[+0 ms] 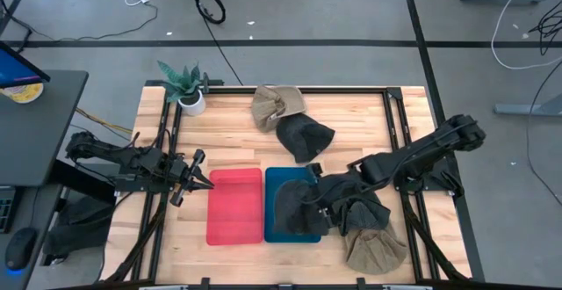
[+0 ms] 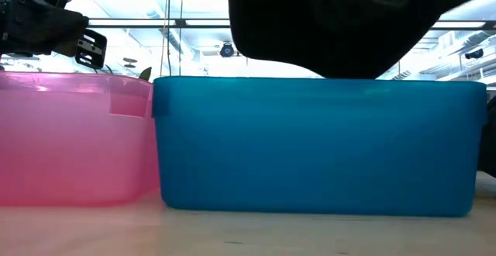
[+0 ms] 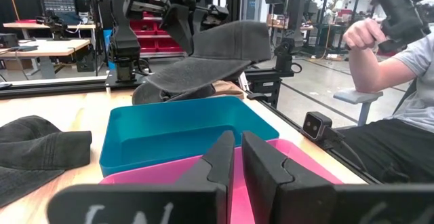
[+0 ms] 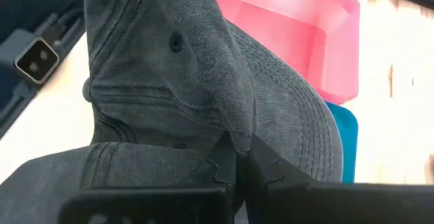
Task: Pick & Place hat
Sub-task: Put the top right black cap into the blue bin
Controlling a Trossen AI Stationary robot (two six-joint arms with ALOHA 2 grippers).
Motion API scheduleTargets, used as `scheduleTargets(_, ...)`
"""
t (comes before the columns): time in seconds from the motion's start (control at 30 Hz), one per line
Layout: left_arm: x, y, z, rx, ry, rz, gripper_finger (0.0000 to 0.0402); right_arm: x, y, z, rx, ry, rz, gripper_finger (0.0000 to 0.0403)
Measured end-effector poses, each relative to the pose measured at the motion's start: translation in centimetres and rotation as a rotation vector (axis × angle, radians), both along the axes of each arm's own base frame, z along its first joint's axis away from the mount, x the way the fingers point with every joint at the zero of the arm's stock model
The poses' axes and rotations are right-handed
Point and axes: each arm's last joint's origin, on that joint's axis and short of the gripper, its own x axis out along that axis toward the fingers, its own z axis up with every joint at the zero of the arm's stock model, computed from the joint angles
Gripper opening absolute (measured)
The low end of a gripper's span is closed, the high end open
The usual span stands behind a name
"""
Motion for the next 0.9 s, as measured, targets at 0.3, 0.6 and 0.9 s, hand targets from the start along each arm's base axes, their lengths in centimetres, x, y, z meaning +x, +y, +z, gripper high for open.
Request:
scheduleTargets(0.3,0.0,0.0,0.0,0.000,0.000,0.000,0.0034,0.2,-0.3,-0.1,-0.018,0.000,0.008,0.0004)
scheduleTargets(0.6,0.0,0.0,0.0,0.000,0.000,0.000,0.0034,0.2,-0.5,-0.2,-0.029,0.006,0.014,0.0004)
scheduleTargets(0.9,0.0,0.0,0.0,0.000,0.000,0.000,0.0034,0.7,-0.3,-1.3,-0.073,0.029,0.049,0.0004)
